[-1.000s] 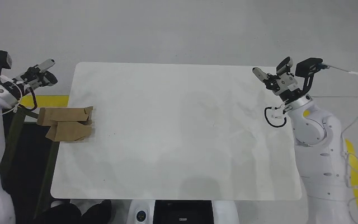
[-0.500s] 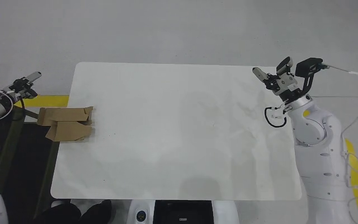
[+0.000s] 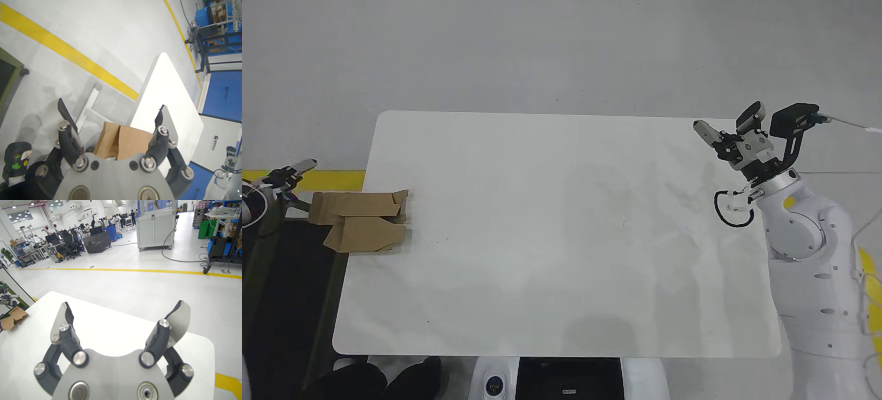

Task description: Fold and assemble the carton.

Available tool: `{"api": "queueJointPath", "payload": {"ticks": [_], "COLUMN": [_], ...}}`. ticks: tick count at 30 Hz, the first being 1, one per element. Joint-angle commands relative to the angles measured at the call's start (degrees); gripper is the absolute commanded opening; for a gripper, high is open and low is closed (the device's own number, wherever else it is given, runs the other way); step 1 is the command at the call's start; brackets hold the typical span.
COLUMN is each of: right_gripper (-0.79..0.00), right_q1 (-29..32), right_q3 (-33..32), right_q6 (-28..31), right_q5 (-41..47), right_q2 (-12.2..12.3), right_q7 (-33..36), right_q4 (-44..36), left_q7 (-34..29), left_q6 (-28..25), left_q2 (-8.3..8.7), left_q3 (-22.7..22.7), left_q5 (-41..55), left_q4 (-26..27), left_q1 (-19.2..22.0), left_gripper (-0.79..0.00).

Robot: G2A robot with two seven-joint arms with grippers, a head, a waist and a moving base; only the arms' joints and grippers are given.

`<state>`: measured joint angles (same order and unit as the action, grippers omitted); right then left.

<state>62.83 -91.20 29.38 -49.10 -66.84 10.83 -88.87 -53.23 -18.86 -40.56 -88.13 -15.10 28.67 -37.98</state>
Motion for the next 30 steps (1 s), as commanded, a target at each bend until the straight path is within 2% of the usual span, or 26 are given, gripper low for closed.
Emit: {"api": "queueJointPath", "payload": {"ticks": [1,7,20,21,22,23,24,25,26,27,30], "right_gripper": [0.000,0.000,0.000,0.000,0.000,0.000,0.000,0.000,0.000,0.000,0.000], "right_q1": [0.00,0.00,0.00,0.00,0.00,0.00,0.00,0.00,0.00,0.00,0.00], "right_q3": [0.00,0.00,0.00,0.00,0.00,0.00,0.00,0.00,0.00,0.00,0.00], "right_q6": [0.00,0.00,0.00,0.00,0.00,0.00,0.00,0.00,0.00,0.00,0.00], "right_q5": [0.00,0.00,0.00,0.00,0.00,0.00,0.00,0.00,0.00,0.00,0.00], "right_q2": [0.00,0.00,0.00,0.00,0.00,0.00,0.00,0.00,0.00,0.00,0.00], "right_q7": [0.00,0.00,0.00,0.00,0.00,0.00,0.00,0.00,0.00,0.00,0.00], "right_q4": [0.00,0.00,0.00,0.00,0.00,0.00,0.00,0.00,0.00,0.00,0.00], "left_q7": [-2.05,-6.78,-12.28,-12.70,-13.22,-13.45,-13.44,-13.36,-13.39,-13.42,-13.80], "left_q6": [-0.23,-1.00,-1.22,-1.26,-1.15,-1.11,-1.08,-1.05,-0.97,-0.93,-0.89], "left_q2": [0.07,0.34,0.05,0.04,0.04,0.08,0.15,0.20,0.25,0.29,0.46], "left_q3": [0.10,-0.33,-0.13,-0.15,-0.25,-0.32,-0.36,-0.37,-0.41,-0.48,-0.79], "left_q5": [0.52,3.20,9.05,9.55,10.23,10.55,10.63,10.64,10.84,11.09,12.01], "left_q4": [-0.98,-2.80,-0.71,-0.53,-0.47,-0.31,-0.12,0.09,0.26,0.45,1.01], "left_q1": [-0.04,-0.94,-3.89,-4.12,-4.34,-4.53,-4.73,-4.92,-5.10,-5.26,-5.64], "left_gripper": [0.000,0.000,0.000,-0.074,-0.262,-0.416,-0.465,-0.551,-0.748,-0.785,-0.785]}}
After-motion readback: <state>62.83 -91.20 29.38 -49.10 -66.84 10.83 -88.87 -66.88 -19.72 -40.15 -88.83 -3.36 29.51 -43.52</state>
